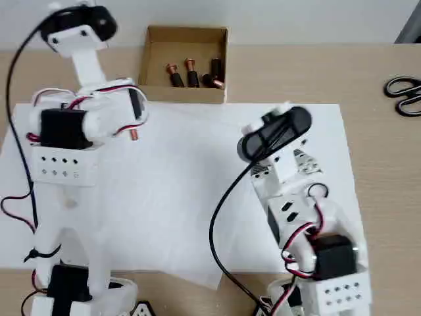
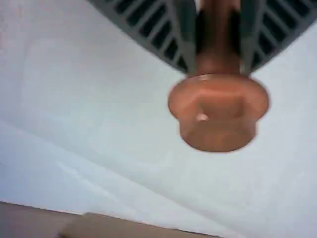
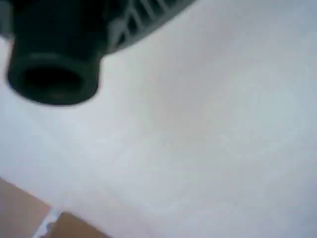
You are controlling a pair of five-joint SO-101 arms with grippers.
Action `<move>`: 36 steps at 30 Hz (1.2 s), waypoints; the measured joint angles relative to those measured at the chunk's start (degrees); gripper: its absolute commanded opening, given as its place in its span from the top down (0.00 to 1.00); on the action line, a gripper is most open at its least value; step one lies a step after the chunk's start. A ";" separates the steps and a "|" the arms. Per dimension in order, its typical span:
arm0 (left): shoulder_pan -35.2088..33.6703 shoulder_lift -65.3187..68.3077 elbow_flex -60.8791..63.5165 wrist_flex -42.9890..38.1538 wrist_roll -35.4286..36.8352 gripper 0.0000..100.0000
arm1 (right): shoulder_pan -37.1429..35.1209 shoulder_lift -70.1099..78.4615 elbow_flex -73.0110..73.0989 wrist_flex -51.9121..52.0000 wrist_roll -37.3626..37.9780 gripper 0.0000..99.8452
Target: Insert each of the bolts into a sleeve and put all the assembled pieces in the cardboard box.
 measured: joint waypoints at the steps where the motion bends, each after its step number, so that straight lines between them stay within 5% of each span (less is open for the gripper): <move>1: 1.14 0.00 0.00 -0.09 0.00 0.99 | 0.00 -1.32 4.22 -3.87 0.09 0.99; 6: 5.98 0.00 0.00 -4.92 0.26 0.99 | -0.88 -6.33 19.78 -17.93 -5.89 0.99; 14: 13.01 0.00 5.89 -16.79 3.52 0.99 | -3.78 -16.79 27.34 -20.31 -19.87 0.99; 21: 20.92 -5.54 8.18 -19.87 3.60 0.99 | -7.74 -20.66 30.07 -20.31 -21.01 0.99; 28: 21.45 -19.96 17.58 -21.54 2.29 0.99 | -8.44 -20.84 30.59 -20.31 -21.01 0.99; 36: 21.27 -25.23 44.92 -47.47 2.29 0.99 | -9.05 -20.84 30.59 -20.31 -21.01 0.99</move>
